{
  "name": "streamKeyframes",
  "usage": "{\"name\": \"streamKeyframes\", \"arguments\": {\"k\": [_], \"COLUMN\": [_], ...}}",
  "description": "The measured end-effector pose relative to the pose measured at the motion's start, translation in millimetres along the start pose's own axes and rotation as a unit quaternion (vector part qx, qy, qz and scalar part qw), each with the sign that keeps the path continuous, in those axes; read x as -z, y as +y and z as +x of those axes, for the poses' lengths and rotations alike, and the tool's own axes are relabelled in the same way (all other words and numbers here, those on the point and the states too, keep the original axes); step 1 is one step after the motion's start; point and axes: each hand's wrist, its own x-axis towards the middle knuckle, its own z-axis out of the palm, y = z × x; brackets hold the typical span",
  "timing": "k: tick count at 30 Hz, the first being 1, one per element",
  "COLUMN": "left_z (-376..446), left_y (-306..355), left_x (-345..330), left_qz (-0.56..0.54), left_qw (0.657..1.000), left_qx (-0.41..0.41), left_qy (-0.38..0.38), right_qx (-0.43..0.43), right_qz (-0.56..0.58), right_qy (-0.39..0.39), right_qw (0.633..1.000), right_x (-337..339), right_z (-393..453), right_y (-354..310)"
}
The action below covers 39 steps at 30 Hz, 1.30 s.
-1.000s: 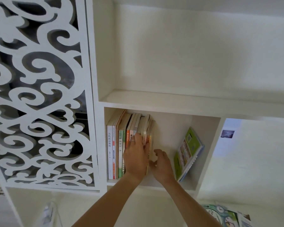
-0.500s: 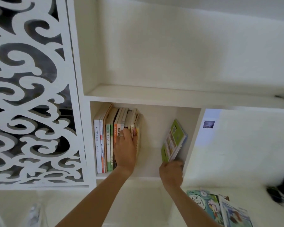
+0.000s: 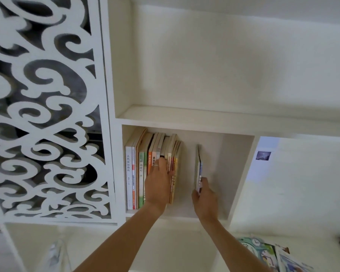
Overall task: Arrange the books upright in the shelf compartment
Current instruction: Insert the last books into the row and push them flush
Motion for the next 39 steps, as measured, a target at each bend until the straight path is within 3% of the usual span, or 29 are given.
{"name": "streamKeyframes", "arguments": {"k": [4,18,23,29,39], "left_z": [-0.2,0.0,-6.1,-5.7,0.9], "left_y": [-1.4,-2.6,1.6,15.9,20.3], "left_x": [0.1,-1.3,-13.7,-20.2,-14.9], "left_qz": [0.006,0.028,0.115,0.215,0.089], "left_qw": [1.000,0.999,0.985,0.964,0.991], "left_qx": [-0.009,-0.007,-0.127,-0.157,-0.090], "left_qy": [0.000,0.020,-0.009,-0.024,0.046], "right_qx": [0.042,0.063,0.061,0.074,0.054], "right_qz": [0.059,0.206,0.213,0.198,0.226], "right_qy": [-0.068,-0.128,-0.138,-0.147,-0.193], "right_qw": [0.995,0.968,0.965,0.966,0.953], "right_x": [-23.1,-28.4,-26.4,-25.2,-25.5], "right_z": [-2.0,8.7,10.3,11.8,7.9], "right_y": [-22.1,-20.3,-12.2,-4.5,-1.9]}}
